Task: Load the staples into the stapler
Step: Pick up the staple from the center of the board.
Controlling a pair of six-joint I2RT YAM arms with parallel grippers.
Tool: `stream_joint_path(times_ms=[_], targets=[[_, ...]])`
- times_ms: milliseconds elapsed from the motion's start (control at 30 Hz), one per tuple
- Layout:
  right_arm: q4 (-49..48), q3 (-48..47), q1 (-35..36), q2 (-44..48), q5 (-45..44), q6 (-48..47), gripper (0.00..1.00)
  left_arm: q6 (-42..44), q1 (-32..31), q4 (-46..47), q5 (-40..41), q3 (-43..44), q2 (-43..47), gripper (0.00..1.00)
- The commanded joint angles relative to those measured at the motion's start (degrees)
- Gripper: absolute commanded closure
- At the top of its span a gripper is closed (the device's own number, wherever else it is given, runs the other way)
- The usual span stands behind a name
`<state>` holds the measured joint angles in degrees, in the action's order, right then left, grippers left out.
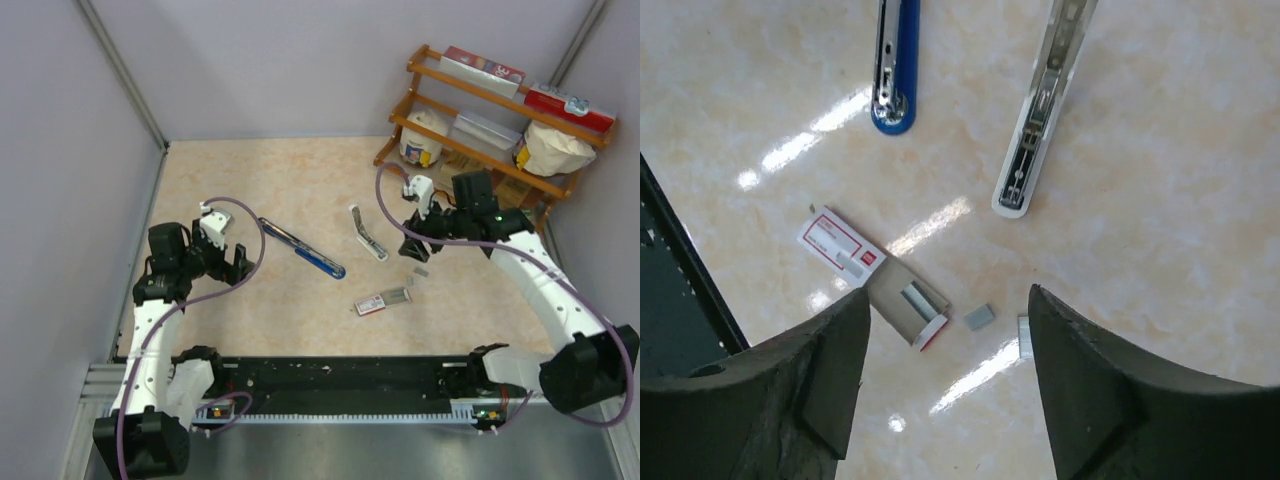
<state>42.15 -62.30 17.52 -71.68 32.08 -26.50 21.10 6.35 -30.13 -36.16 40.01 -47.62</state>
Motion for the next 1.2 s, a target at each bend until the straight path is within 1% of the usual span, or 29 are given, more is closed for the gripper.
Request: stream_joint_path(times_ms=[0,67,200,233,400,467,500,567,700,800,900,1000,1100,1167], targets=[[-4.62,-0.36,0.59,7.32,3.52,1.09,0.01,0.17,0.51,1.92,0.39,-0.02,1.12,0.01],[-7.59,0.51,0.59,9.88,2.82,4.43,0.01,0.17,0.59,2.09,0.57,-0.02,1.21,0.01],[-11.99,1.31,0.5,14.02,6.15,11.71,0.01,0.08,0.68,2.53,0.57,-0.28,1.3,0.01],[-11.92,0.87,0.5,14.81,7.9,13.39,0.01,0.08,0.68,2.45,0.57,-0.11,1.21,0.01],[-12.62,0.86,0.41,18.85,23.62,16.83,0.01,0.34,0.77,2.36,0.39,-0.02,1.38,0.01],[-12.88,1.65,0.41,19.64,27.15,16.31,0.02,0.52,0.77,2.1,0.22,0.07,1.82,0.01],[-12.71,2.27,0.41,20.0,27.16,15.7,0.02,0.61,0.77,1.66,0.22,0.33,2.0,0.01],[-12.36,3.76,0.32,21.22,27.69,13.42,0.03,0.61,0.94,1.39,-0.31,0.68,2.87,0.01],[-11.39,7.01,0.06,22.72,33.65,7.79,0.05,0.78,1.03,1.39,-2.24,0.6,3.23,0.01],[-11.39,7.99,0.06,22.29,36.56,5.07,0.06,2.27,1.12,-0.1,-3.21,0.68,3.67,0.01],[-11.22,8.08,0.06,21.15,37.27,4.53,0.07,3.33,1.47,-1.07,-5.4,0.68,5.33,0.01],[-10.6,9.12,-0.03,22.28,38.05,2.87,0.07,2.98,1.47,0.42,-6.9,-0.45,6.31,0.01],[-10.69,10.27,-0.11,23.34,39.82,1.63,0.07,4.29,1.47,-0.36,-8.83,-0.37,5.43,0.01],[-10.69,10.01,-0.46,23.43,38.77,2.42,0.08,4.47,1.47,-1.07,-9.19,0.33,4.64,0.01]])
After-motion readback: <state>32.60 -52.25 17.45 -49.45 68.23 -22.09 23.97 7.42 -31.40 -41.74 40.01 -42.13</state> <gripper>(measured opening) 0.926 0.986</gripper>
